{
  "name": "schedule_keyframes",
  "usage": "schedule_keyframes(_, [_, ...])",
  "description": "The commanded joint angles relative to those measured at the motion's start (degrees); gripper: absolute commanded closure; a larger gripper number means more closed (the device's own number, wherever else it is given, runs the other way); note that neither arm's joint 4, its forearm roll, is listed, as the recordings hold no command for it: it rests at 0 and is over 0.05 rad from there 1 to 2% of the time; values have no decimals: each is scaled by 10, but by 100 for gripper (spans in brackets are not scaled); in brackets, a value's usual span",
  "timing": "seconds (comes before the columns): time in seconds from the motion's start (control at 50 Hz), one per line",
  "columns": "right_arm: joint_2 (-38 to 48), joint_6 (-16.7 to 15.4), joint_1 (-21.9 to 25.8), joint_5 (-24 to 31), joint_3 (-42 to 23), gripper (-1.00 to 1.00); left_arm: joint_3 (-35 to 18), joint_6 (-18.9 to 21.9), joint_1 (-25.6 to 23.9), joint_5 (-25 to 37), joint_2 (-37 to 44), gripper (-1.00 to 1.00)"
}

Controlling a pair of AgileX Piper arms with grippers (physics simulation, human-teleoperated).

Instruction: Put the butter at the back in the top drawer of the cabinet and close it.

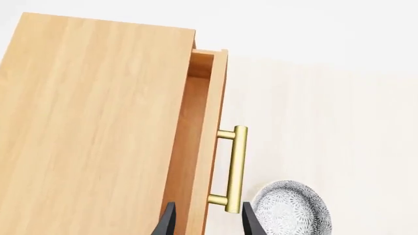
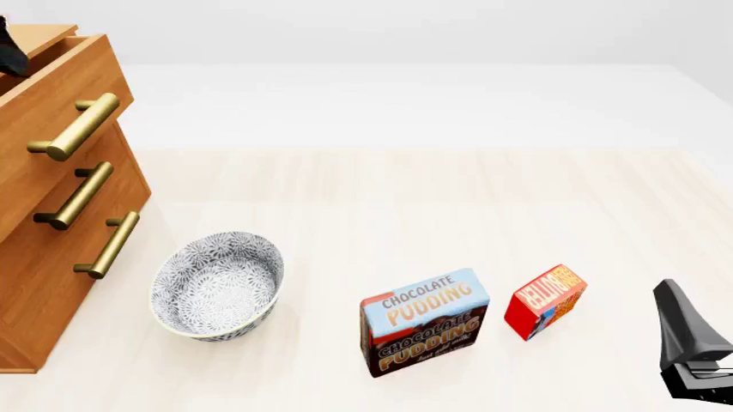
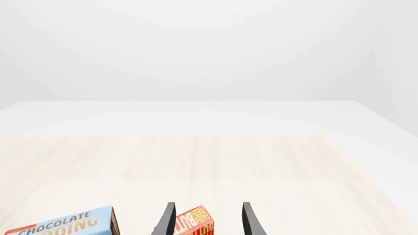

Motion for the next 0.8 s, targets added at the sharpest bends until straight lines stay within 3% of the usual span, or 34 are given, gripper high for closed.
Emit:
schedule_keyframes(0.02, [0,0,0,0,0,-100,20,2,0,-19,9,-100])
schedule_keyframes(0.8, [0,0,0,0,0,-100,50,12,-6,-46,26,-100])
